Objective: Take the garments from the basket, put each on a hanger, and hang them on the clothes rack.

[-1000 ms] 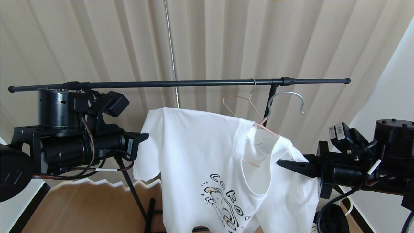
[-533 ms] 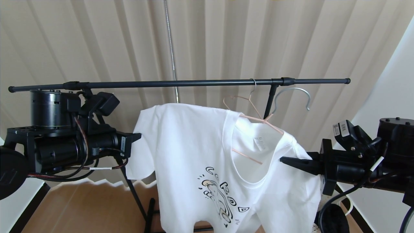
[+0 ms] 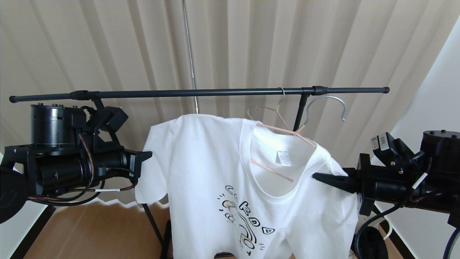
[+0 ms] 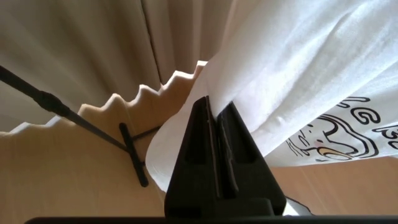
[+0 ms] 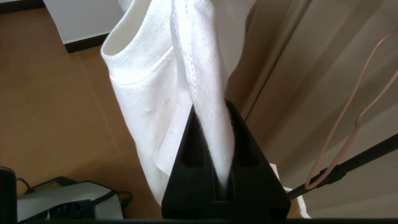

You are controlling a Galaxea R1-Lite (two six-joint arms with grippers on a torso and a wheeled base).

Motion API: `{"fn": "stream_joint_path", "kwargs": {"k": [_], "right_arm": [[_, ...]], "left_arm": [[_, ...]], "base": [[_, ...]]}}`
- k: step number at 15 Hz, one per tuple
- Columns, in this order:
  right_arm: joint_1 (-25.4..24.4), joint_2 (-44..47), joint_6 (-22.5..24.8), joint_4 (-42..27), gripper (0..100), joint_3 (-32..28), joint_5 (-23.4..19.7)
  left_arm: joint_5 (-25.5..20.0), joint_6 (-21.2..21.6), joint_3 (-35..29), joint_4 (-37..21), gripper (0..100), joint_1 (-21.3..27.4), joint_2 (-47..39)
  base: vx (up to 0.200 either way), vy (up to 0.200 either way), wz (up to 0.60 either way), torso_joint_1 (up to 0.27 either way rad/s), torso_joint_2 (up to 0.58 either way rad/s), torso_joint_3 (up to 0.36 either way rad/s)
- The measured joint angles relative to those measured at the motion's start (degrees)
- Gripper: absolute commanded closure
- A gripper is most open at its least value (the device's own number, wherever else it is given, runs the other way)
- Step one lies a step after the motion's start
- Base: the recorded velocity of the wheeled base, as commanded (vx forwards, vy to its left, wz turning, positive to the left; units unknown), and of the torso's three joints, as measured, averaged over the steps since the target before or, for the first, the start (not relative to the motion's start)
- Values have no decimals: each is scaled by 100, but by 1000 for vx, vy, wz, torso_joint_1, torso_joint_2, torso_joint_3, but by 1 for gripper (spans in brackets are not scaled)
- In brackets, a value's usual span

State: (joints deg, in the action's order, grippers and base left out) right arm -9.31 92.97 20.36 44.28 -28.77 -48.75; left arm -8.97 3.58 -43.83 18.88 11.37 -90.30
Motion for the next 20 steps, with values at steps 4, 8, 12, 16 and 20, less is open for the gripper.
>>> {"fn": "stream_joint_path", "kwargs": {"k": [4, 8, 12, 16, 20], "right_arm": [[9, 2, 0, 0, 100, 2, 0], [67, 2, 0, -7, 100, -17, -49], [72, 2, 0, -7, 100, -22, -51], [69, 2, 0, -10, 100, -24, -54], [69, -2, 0, -11, 100, -22, -54]], "left_arm": [[2, -80, 48, 0, 100, -5, 0], [2, -110, 166, 93, 100, -40, 27], [0, -113, 321, 288, 100, -112, 48], [-20, -107, 351, 299, 0, -90, 100], [-49, -107, 413, 293, 0, 2, 323]], "base": [[0, 0, 0, 0, 0, 0], [0, 0, 0, 0, 0, 0], [0, 0, 0, 0, 0, 0], [0, 0, 0, 0, 0, 0], [0, 0, 0, 0, 0, 0]]}}
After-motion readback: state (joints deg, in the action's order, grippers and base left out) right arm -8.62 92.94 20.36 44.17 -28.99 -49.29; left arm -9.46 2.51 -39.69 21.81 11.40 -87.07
